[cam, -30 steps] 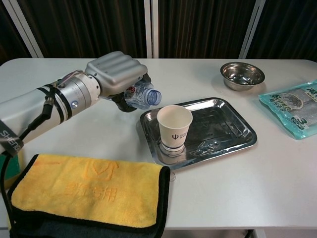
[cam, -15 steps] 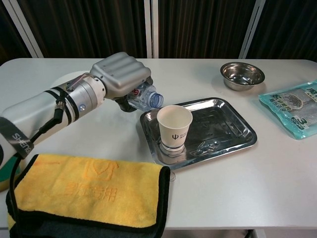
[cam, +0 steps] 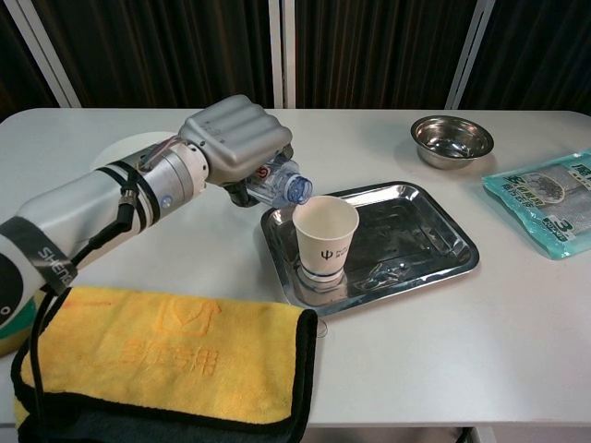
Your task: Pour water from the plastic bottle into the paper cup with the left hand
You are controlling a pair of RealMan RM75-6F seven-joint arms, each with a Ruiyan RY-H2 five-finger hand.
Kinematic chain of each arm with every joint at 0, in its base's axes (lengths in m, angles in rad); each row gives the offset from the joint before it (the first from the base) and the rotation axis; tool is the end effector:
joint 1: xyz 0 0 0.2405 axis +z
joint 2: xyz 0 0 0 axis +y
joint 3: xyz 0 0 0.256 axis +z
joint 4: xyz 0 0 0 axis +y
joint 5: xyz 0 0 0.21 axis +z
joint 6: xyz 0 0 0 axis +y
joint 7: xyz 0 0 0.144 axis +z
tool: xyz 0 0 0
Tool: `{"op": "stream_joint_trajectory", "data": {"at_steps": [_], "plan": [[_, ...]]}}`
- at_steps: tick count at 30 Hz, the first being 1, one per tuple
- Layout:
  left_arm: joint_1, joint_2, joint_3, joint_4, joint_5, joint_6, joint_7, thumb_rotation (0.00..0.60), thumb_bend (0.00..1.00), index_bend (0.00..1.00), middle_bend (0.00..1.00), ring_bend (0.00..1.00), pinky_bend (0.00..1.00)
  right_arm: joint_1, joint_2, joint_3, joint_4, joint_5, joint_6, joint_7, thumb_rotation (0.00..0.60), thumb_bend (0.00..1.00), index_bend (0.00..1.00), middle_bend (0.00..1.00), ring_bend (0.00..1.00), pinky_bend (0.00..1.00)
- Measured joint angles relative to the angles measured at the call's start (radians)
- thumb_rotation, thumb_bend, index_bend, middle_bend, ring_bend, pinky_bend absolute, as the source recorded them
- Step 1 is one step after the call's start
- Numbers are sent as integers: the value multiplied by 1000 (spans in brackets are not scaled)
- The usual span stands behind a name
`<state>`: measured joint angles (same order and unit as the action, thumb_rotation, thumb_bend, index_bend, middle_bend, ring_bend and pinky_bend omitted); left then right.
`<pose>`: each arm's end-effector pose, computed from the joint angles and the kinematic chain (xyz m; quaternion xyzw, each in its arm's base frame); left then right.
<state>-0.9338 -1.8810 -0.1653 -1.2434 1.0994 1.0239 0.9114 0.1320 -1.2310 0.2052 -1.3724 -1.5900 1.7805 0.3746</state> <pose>-0.0648 0.3390 -0.1011 -0.8251 -0.1180 -0.3038 0.4616 -0.2948 -0.2146 0.2004 0.4947 -0.2806 0.6180 0.5428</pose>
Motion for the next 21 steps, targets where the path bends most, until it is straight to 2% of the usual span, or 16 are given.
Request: {"op": "stream_joint_trajectory", "data": {"at_steps": [21], "plan": [[-17,-15,7,6,-12,5,70,600,475,824,768,544,533,-1,0,2,6,4,-2,11,600,338,0,0,0,0]]}}
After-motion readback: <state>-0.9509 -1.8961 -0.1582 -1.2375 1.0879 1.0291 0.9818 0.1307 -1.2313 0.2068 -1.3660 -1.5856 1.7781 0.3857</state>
